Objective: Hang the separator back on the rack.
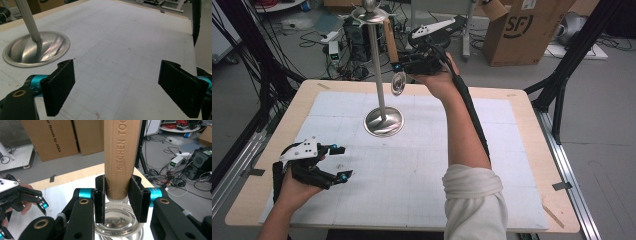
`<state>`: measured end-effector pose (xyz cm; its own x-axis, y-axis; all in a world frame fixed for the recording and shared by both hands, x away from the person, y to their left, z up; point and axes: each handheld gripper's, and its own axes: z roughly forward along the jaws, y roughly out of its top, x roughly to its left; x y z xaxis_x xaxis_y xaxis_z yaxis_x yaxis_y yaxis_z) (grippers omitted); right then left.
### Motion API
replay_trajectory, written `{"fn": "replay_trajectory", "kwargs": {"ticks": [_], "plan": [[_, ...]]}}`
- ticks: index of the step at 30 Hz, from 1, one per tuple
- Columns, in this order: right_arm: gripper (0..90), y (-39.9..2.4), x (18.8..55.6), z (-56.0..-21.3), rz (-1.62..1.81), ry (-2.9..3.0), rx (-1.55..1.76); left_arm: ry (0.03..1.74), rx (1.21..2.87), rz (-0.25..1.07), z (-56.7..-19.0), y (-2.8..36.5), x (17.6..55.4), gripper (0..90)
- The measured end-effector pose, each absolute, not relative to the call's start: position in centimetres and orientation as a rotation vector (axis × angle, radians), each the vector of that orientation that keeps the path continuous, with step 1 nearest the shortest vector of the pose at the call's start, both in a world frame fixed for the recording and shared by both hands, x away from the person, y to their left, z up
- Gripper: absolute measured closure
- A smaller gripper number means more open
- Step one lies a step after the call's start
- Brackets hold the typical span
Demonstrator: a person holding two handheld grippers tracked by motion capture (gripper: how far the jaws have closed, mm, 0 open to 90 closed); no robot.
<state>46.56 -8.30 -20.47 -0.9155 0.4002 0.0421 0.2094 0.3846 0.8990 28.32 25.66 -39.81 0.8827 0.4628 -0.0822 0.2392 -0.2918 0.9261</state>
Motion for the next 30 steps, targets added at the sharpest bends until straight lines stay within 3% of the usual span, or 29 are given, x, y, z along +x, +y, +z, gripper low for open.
{"fn": "replay_trajectory", "kwargs": {"ticks": [12,22,30], "plan": [[66.7,-7.4,46.7,-20.7,1.536,2.454,0.535,0.525,1.879,0.236,-39.8,26.0,28.3,14.6],[52.8,-7.9,46.2,-20.4,1.522,2.457,0.564,0.519,1.883,0.235,-39.8,25.9,28.3,14.6],[49.6,-8.5,45.1,-19.6,1.500,2.462,0.540,0.520,1.883,0.239,-39.8,25.9,28.3,14.6]]}}
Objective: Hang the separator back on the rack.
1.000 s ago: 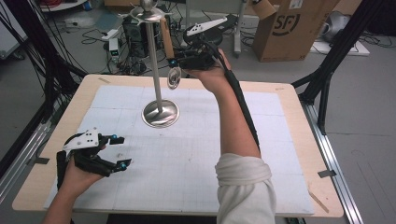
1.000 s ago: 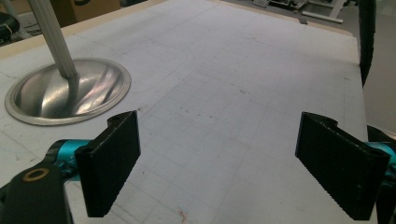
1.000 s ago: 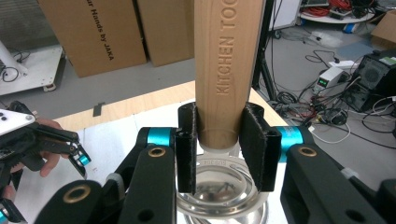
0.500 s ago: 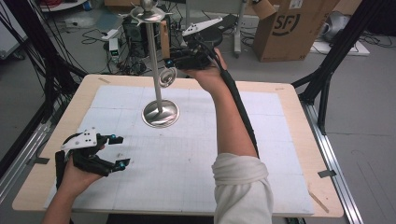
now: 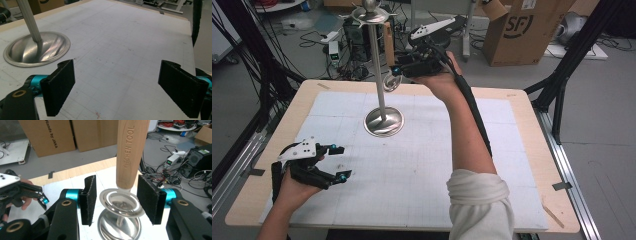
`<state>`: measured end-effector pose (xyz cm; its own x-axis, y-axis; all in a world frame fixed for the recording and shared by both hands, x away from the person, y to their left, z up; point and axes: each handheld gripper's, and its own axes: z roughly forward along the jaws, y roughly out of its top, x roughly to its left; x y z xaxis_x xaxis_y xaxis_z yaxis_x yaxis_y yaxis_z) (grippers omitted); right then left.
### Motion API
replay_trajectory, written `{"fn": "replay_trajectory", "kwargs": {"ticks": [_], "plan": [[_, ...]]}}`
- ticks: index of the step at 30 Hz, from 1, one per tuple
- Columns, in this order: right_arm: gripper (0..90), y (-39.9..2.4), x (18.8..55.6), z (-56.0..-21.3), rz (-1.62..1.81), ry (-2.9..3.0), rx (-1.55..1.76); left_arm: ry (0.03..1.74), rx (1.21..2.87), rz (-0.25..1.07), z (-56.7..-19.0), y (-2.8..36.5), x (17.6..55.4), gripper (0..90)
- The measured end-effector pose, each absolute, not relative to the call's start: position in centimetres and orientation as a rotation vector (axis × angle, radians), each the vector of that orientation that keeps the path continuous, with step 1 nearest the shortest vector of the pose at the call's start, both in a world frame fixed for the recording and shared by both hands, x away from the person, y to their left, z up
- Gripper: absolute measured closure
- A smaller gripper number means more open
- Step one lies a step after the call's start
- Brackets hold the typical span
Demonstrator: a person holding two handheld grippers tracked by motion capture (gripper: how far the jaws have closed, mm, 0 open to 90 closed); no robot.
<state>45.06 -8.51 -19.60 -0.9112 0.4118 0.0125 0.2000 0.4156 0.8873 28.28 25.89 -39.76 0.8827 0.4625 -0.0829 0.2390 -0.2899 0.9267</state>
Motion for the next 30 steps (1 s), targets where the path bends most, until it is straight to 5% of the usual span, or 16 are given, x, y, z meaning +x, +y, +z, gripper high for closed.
{"fn": "replay_trajectory", "kwargs": {"ticks": [30], "plan": [[33.4,-13.2,40.7,-20.2,1.512,2.425,0.571,0.527,1.881,0.235,-39.7,25.8,28.1,14.2]]}}
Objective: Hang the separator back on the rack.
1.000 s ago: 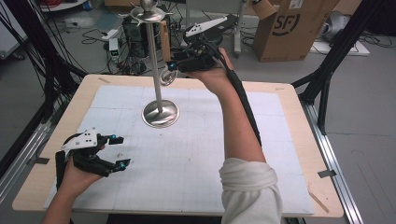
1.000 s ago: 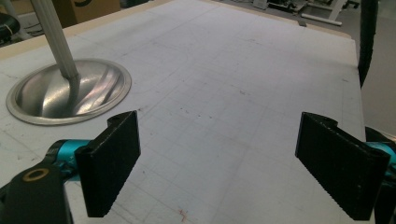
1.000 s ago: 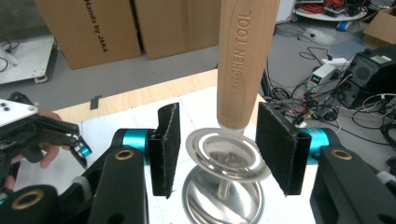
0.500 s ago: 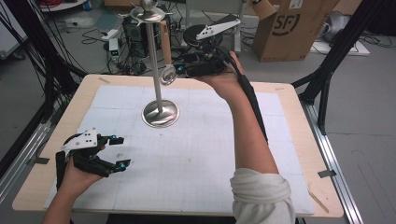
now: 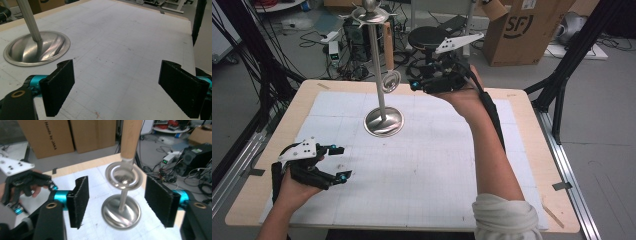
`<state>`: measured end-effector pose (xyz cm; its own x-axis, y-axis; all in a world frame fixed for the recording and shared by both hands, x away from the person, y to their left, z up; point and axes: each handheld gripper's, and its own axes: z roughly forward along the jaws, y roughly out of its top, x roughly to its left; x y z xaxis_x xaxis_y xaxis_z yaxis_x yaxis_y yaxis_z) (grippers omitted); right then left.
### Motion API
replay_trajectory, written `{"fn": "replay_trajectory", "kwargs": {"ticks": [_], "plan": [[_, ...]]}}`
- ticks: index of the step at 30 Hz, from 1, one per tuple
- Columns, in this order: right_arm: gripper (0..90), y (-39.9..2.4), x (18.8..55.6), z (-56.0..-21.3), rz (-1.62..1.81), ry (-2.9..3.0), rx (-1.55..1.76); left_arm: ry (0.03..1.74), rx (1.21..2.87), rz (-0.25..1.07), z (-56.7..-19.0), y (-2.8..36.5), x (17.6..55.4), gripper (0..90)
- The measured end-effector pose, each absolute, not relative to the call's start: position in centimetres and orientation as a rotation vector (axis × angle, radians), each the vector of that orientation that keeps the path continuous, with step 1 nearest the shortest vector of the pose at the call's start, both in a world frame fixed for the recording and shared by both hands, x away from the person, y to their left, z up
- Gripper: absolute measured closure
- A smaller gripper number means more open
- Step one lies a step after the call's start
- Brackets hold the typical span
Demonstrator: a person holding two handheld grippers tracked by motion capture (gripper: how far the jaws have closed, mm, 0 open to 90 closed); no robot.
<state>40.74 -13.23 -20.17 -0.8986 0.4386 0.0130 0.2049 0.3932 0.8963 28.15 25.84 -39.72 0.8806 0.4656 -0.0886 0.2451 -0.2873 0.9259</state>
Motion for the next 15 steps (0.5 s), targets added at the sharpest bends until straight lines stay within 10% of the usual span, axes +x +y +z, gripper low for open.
{"fn": "replay_trajectory", "kwargs": {"ticks": [15], "plan": [[26.1,-15.9,37.4,-23.0,1.488,2.417,0.552,0.531,1.890,0.234,-39.8,25.9,28.2,14.2]]}}
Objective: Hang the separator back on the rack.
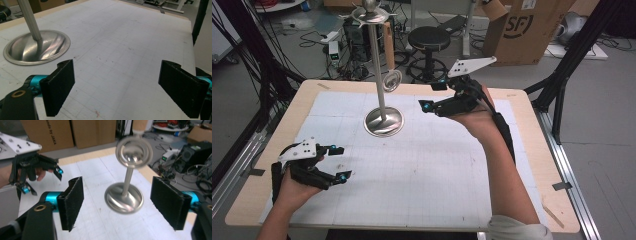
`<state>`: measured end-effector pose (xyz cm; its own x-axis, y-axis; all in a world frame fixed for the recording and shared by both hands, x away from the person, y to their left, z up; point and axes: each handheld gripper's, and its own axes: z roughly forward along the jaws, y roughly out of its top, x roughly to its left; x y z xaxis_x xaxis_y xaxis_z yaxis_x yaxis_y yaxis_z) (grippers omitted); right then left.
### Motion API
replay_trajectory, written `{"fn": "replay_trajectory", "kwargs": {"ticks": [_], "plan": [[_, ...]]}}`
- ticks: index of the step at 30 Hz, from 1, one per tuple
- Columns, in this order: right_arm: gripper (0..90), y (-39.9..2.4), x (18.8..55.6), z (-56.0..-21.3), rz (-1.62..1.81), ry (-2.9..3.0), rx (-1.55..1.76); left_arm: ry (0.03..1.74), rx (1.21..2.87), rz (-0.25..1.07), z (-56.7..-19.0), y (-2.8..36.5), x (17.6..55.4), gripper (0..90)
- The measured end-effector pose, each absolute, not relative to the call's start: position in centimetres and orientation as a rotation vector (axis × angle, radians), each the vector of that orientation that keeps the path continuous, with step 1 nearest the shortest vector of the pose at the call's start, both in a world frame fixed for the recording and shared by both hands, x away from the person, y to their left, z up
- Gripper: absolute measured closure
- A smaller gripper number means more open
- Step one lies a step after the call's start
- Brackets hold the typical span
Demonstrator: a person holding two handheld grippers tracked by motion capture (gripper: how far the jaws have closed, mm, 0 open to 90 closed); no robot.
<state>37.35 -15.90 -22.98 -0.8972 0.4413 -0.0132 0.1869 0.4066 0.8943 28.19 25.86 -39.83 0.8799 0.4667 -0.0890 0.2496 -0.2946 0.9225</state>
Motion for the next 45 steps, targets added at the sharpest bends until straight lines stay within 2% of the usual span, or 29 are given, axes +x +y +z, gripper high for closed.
{"fn": "replay_trajectory", "kwargs": {"ticks": [16,30,45], "plan": [[21.6,-19.8,35.3,-25.6,1.510,2.385,0.614,0.530,1.891,0.232,-39.9,25.9,28.2,14.1],[17.8,-23.6,33.9,-30.8,1.563,2.370,0.723,0.536,1.900,0.232,-40.0,25.8,28.2,14.1],[15.1,-25.0,32.0,-35.6,1.576,2.345,0.780,0.536,1.893,0.233,-39.9,25.9,28.1,14.2]]}}
